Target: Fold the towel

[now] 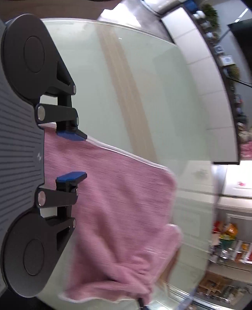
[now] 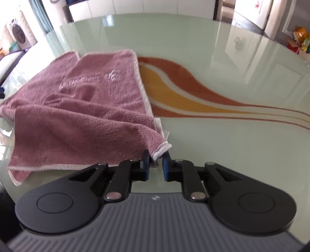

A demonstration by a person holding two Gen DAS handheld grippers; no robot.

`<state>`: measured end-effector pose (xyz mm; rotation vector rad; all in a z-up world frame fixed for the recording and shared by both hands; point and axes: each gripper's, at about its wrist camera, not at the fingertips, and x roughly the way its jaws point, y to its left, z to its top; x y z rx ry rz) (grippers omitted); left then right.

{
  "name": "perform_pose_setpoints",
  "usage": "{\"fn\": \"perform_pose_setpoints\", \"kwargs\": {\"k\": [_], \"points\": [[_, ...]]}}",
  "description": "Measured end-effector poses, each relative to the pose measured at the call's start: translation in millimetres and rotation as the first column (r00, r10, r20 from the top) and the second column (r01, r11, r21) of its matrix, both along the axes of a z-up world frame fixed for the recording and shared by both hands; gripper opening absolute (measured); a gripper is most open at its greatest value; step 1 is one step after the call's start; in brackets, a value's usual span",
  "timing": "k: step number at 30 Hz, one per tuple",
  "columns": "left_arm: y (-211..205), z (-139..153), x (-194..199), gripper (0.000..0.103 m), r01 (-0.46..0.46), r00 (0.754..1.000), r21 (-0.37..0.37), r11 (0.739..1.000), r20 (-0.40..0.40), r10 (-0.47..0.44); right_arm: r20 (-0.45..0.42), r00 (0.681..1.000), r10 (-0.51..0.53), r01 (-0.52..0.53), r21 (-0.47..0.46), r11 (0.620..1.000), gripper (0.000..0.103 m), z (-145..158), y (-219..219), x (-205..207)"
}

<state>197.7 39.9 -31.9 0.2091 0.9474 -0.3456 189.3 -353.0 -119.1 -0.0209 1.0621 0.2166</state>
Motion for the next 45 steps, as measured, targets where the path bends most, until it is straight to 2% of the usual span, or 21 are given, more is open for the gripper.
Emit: {"fn": "perform_pose_setpoints", "kwargs": {"k": [5, 8, 9, 10, 12, 15, 19, 21, 24, 28, 32, 33, 36, 38, 41, 43, 44, 45], "points": [[-63, -11, 47, 0.046, 0.106, 0.994, 0.025, 0.994, -0.002, -0.106, -0.001, 1.000, 0.020, -0.020, -0.015, 1.000, 0.012, 3, -1, -15], [-93, -25, 65, 0.046, 0.155, 0.988, 0.085, 0.984, -0.013, -0.154, 0.002, 1.000, 0.029, -0.029, -0.055, 0.998, 0.013, 7, -2, -25], [-101, -30, 71, 0.047, 0.160, 0.987, 0.111, 0.981, -0.015, -0.159, 0.025, 1.000, 0.018, -0.016, -0.072, 0.997, 0.026, 12, -3, -27], [-106, -35, 78, 0.047, 0.162, 0.987, 0.131, 0.978, -0.017, -0.161, 0.061, 0.998, 0.001, 0.004, -0.082, 0.997, 0.045, 18, -4, -28], [-113, -41, 89, 0.049, 0.161, 0.987, 0.154, 0.975, -0.018, -0.161, 0.145, 0.989, -0.006, 0.016, -0.068, 0.998, 0.053, 34, -3, -21], [-114, -44, 109, 0.052, 0.119, 0.993, 0.145, 0.982, 0.008, -0.122, 0.207, 0.978, 0.027, -0.018, -0.046, 0.999, 0.056, 48, 13, 9], [-113, -43, 129, 0.053, 0.074, 0.996, 0.132, 0.989, 0.031, -0.079, 0.213, 0.974, 0.075, -0.055, -0.097, 0.994, 0.058, 30, 50, 67], [-113, -46, 139, 0.057, 0.074, 0.997, 0.132, 0.989, 0.027, -0.078, 0.194, 0.978, 0.080, -0.068, -0.069, 0.995, 0.057, 16, 64, 95], [-113, -48, 148, 0.058, 0.105, 0.994, 0.121, 0.987, 0.025, -0.109, 0.150, 0.986, 0.076, -0.071, -0.034, 0.997, 0.057, -6, 79, 130], [-111, -50, 149, 0.061, 0.150, 0.987, 0.122, 0.981, 0.030, -0.155, 0.109, 0.987, 0.120, -0.113, -0.064, 0.992, 0.057, -23, 95, 156], [-106, -53, 150, 0.060, 0.170, 0.984, 0.091, 0.981, 0.034, -0.173, 0.097, 0.983, 0.159, -0.154, -0.056, 0.986, 0.053, -23, 105, 164], [-106, -54, 150, 0.060, 0.180, 0.983, 0.081, 0.980, 0.033, -0.183, 0.092, 0.982, 0.167, -0.163, -0.051, 0.985, 0.044, -23, 105, 165], [-105, -56, 149, 0.058, 0.193, 0.980, 0.068, 0.979, 0.033, -0.195, 0.089, 0.980, 0.179, -0.176, -0.044, 0.983, 0.041, -23, 106, 165], [-105, -57, 150, 0.054, 0.189, 0.982, 0.038, 0.981, 0.020, -0.190, 0.088, 0.979, 0.187, -0.184, -0.039, 0.982, 0.035, -23, 108, 165], [-101, -58, 152, 0.049, 0.176, 0.984, -0.011, 0.984, -0.003, -0.176, 0.083, 0.974, 0.209, -0.207, -0.027, 0.978, 0.019, -21, 113, 161], [-102, -58, 151, 0.040, 0.180, 0.984, -0.018, 0.984, -0.006, -0.180, 0.084, 0.972, 0.220, -0.219, -0.026, 0.975, 0.008, -20, 117, 159], [-103, -58, 150, 0.028, 0.182, 0.983, -0.021, 0.983, -0.007, -0.182, 0.089, 0.971, 0.223, -0.221, -0.033, 0.975, 0.008, -20, 120, 158], [-104, -57, 149, 0.012, 0.184, 0.983, -0.028, 0.983, -0.011, -0.184, 0.096, 0.969, 0.226, -0.223, -0.050, 0.974, 0.007, -20, 122, 156]]}}
